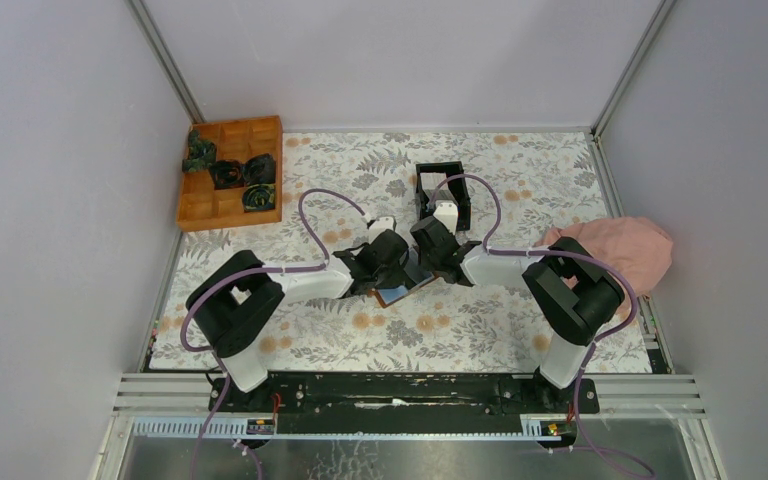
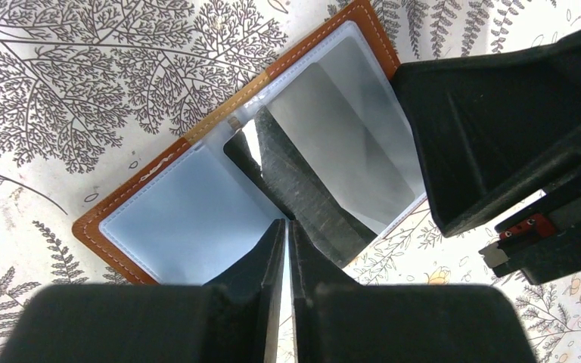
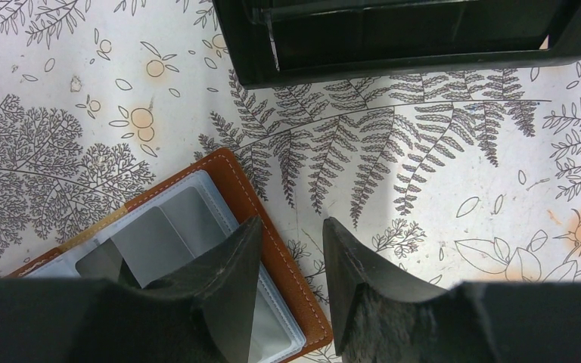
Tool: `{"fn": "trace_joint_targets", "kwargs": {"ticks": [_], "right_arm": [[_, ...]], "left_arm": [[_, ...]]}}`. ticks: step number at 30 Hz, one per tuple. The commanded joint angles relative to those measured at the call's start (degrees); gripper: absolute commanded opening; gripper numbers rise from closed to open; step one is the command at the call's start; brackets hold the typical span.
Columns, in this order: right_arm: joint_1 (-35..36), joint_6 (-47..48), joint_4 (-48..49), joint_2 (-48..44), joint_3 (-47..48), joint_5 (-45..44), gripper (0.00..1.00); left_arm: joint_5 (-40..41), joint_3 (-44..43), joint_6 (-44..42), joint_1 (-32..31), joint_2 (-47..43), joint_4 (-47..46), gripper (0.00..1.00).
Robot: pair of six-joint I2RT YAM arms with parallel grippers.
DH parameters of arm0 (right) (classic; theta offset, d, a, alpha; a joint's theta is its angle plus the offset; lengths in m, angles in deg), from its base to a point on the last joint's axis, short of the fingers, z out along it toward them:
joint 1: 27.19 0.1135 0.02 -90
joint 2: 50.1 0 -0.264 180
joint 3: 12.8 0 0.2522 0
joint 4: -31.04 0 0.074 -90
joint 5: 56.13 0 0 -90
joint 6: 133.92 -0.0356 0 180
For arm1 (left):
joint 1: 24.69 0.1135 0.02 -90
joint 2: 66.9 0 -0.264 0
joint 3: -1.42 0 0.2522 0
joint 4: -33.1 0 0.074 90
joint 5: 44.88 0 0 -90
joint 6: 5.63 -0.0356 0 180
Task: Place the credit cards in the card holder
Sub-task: Insert the credit card into the card holder.
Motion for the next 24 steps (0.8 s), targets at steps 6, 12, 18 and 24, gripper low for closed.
{"fn": "trace_joint_targets", "kwargs": {"ticks": [6,12,18,24], "right_arm": [[0.25,-1.07,-13.22,7.5,-5.37,7.27,0.44],[0.18,-1.01,-13.22,7.53,-5.45,7.48,0.44],[0.26,-1.06,-13.11,7.32,-5.91,7.49,0.44],[0.26,-1.04,-13.11,7.67,-5.68,7.62,0.44]], "left_arm": [[3.4,-2.24,-0.98,-0.28,0.59,-3.6,0.13],[3.56,-2.16,-0.56,-0.38,1.22,-4.3,0.14],[4.07,-2.37,-0.89,-0.71,0.97,-4.6,0.16],[6.6,-0.65,-2.16,-1.34,-3.35,-2.35,0.14]]}}
